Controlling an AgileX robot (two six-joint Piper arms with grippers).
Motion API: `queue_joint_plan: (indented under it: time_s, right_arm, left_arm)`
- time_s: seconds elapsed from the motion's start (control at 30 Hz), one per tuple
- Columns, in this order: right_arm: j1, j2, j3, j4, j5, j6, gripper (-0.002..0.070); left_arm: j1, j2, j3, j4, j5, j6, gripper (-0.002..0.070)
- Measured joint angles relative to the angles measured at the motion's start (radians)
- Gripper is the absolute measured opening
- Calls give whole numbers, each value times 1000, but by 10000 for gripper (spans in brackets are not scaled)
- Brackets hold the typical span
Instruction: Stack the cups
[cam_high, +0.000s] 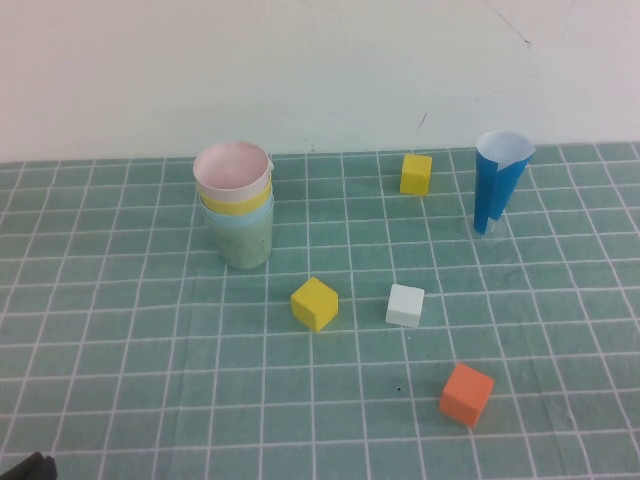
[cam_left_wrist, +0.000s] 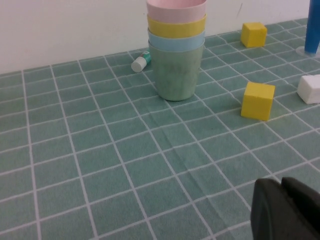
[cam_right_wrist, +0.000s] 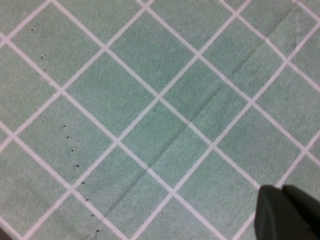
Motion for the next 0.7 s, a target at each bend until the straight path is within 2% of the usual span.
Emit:
queue_joint_plan:
  time_s: [0.2,0.33,0.53,0.7]
  right_arm:
    - [0,0,0,0,2,0,-1]
    - [0,0,0,0,2,0,-1]
    - [0,0,0,0,4,0,-1]
    - [0,0,0,0,4,0,-1]
  left_arm:
    - [0,-4,9,0,-8,0,0]
    - [0,-45,52,87,-19,-14,0]
    - [0,-65,158,345,-210,-275,0]
    - [0,-65,163,370,-226,-358,-1]
